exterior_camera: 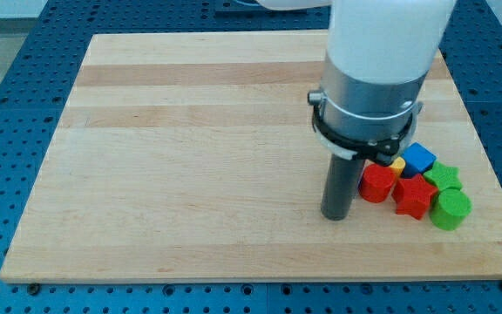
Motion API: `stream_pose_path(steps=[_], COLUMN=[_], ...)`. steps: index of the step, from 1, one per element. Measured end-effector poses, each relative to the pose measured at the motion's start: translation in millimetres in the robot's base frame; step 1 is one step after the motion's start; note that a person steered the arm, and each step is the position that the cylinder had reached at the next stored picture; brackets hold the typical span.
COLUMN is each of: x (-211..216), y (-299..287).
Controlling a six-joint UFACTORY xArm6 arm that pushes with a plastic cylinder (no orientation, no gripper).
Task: Push the blue triangle closer to the yellow hexagon
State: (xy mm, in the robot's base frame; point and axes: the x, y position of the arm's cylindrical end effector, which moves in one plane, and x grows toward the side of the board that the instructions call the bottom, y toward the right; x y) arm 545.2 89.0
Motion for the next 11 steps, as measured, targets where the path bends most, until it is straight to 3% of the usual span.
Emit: stream_pose_path(steps=[11], x=[-52.0], y=[23.4])
